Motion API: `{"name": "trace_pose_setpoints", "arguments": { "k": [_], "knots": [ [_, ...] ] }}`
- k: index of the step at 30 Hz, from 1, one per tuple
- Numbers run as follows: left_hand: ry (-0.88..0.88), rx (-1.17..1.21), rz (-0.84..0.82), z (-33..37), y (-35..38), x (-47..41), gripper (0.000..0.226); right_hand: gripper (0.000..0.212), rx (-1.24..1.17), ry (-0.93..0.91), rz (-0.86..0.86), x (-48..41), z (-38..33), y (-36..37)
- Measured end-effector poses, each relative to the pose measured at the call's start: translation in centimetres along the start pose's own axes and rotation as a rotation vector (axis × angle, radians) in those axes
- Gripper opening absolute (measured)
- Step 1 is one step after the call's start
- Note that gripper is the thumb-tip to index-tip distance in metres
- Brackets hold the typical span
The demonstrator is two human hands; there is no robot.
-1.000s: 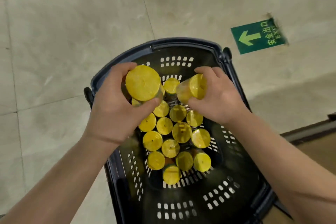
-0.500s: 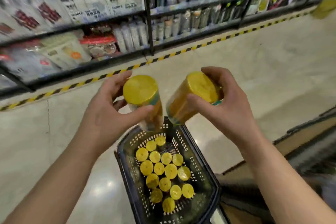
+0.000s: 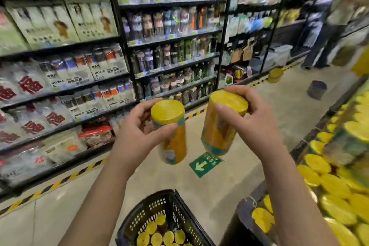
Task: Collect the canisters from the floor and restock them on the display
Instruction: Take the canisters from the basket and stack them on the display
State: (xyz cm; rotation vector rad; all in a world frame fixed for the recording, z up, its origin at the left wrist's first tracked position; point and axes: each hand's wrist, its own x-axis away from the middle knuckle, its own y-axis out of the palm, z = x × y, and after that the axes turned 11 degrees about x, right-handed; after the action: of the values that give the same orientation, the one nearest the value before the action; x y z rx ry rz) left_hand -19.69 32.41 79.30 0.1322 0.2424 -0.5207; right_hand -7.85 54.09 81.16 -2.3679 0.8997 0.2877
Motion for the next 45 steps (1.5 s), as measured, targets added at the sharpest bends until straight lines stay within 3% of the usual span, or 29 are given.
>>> {"name": "trace_pose_setpoints", "arguments": {
  "k": [8,18,26,33,39,45],
  "knots": [
    [0.066,0.106,-0.248,3.3,6.7,-0.1,0.064,0.061,0.186,0.039,0.224,4.5,-2.5,-8.5],
    [0.018,0.192,-0.653,0.5,17.8,3.2,0.071,0.068,0.441,0.256,0.52,15.8,-2.0,-17.0],
    [0.017,0.236,-0.879,1.2,28.3,8.6,0.077,0.06,0.524,0.408,0.714,23.8,-1.7,-24.5],
    [0.054,0.21,-0.937,2.1,38.7,12.7,0.073,0.061,0.568,0.409,0.827,27.8,2.4,-32.9],
    [0.048,0.124,-0.957,0.1,46.4,14.3,0.076,0.078,0.617,0.382,0.763,29.7,7.7,-40.1],
    [0.016,0.1,-0.871,-1.4,51.2,16.1,0.079,0.067,0.537,0.408,0.687,29.7,12.1,-45.0]
  ]
}}
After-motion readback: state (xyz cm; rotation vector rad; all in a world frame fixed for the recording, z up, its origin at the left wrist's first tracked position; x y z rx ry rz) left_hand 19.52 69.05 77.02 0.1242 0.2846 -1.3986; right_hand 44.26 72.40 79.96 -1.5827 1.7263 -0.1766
